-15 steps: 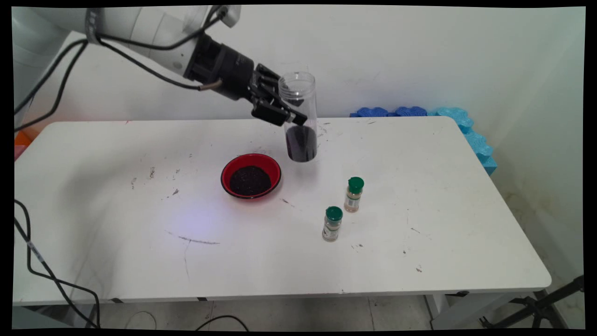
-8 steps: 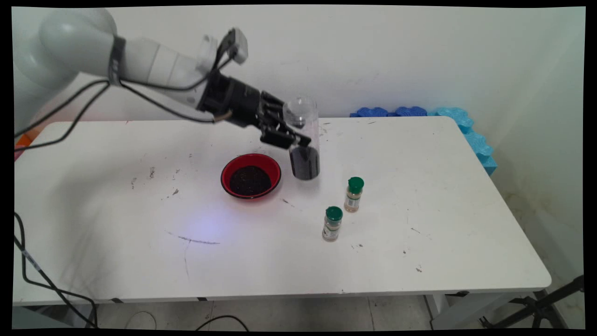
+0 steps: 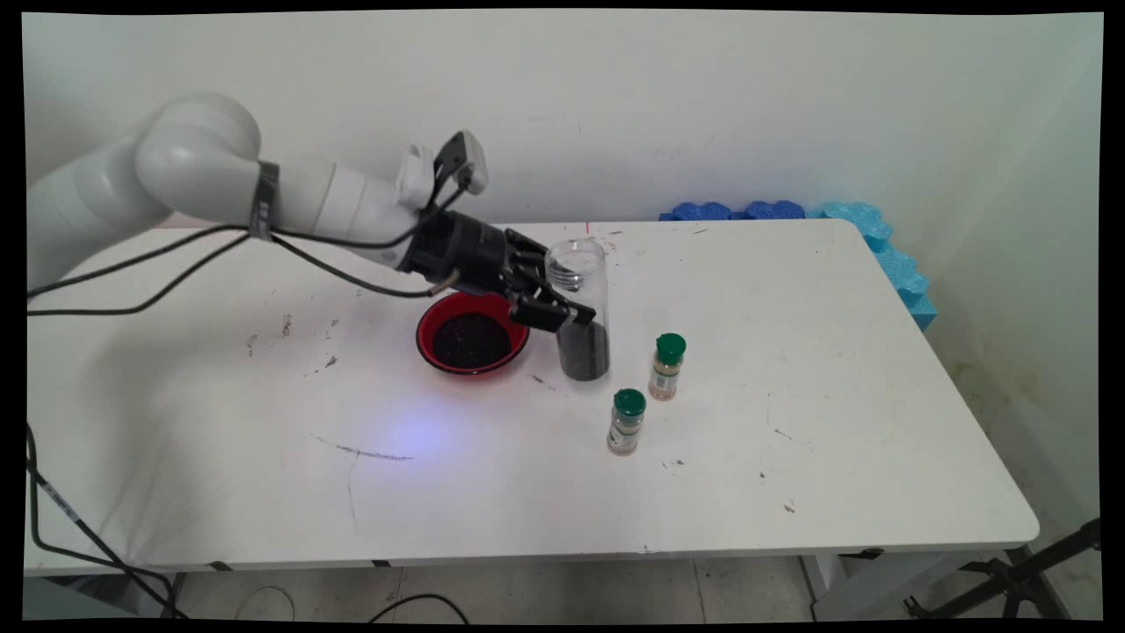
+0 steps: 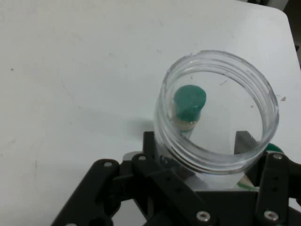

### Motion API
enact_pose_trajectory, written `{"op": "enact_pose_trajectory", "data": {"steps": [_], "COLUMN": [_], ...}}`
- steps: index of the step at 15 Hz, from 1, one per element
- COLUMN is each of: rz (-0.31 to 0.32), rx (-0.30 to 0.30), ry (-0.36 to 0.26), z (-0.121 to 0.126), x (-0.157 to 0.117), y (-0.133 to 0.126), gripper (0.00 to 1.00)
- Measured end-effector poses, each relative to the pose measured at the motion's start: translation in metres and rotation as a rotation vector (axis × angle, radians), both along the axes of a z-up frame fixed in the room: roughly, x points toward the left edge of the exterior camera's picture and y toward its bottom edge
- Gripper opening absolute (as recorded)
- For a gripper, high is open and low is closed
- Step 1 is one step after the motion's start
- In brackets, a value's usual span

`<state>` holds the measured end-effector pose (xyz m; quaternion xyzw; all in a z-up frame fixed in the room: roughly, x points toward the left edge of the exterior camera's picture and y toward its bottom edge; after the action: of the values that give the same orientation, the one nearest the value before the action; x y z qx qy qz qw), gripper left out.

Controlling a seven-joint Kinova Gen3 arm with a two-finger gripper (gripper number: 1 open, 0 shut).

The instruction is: Place the picked object on the table

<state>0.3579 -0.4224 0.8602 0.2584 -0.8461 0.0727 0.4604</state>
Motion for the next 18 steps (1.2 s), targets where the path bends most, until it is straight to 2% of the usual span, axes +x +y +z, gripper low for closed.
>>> {"op": "enact_pose_trajectory", "data": {"steps": [5,17,18], "rz": [0.014,0.025,0.025], "rx": [0.015,0.024,0.024], "ry": [0.004,0.006,0.007], "z": [-0.026,-0.057,-0.058], "x": [-0.007,-0.016,-0.017], "y": [0.0,-0.004,-0.005], "gripper": [0.0,0.0,1.0]}}
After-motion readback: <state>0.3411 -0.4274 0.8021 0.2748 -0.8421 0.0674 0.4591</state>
